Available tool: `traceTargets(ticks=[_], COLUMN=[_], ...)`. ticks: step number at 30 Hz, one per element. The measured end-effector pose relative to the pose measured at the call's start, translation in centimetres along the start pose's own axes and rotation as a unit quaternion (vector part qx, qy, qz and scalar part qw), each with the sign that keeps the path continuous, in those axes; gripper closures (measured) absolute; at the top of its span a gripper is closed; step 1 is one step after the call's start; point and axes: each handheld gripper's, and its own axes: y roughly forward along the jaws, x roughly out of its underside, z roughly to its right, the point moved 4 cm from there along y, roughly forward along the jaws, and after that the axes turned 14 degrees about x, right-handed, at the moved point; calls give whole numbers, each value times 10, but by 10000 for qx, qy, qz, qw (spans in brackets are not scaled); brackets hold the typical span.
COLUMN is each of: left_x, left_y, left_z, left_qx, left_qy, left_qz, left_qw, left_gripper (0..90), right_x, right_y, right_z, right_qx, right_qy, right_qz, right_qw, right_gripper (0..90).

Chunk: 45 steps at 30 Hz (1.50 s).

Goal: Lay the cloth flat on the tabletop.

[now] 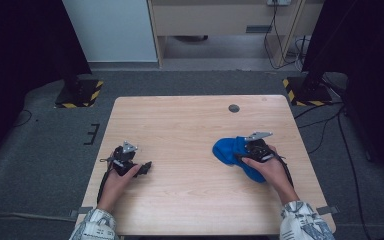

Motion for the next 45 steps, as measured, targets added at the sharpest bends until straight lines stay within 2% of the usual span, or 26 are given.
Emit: traceTargets(ticks=[3,8,15,20,25,29,36,45], left_x=[0,0,0,0,-1,0,0,-1], left_y=[0,0,0,0,1,1,1,1], left_z=[0,0,0,0,0,0,0,0], left_qx=[0,2,-2,-2,-15,-39,-31,-30], left_qy=[0,1,1,1,-15,-36,-33,-34], left_qz=[1,-1,-2,-3,5,8,7,8], left_qw=[10000,10000,10000,10000,10000,10000,10000,10000], left_gripper=[5,4,3,3,1,1,0,0], right_x=[3,6,8,9,10,2,-14,-29], right_y=[4,4,2,1,-2,-13,-27,-39], right_z=[-4,-6,-10,-9,-6,-4,-11,-30], right_qx=[10,62,-4,-18,-81,-121,-296,-445], right_qy=[-83,62,143,167,286,409,533,366], right_qz=[-81,24,161,227,335,572,903,1094], right_qw=[9999,10000,9998,9996,9990,9974,9940,9923], right_gripper=[396,433,673,740,768,772,772,774])
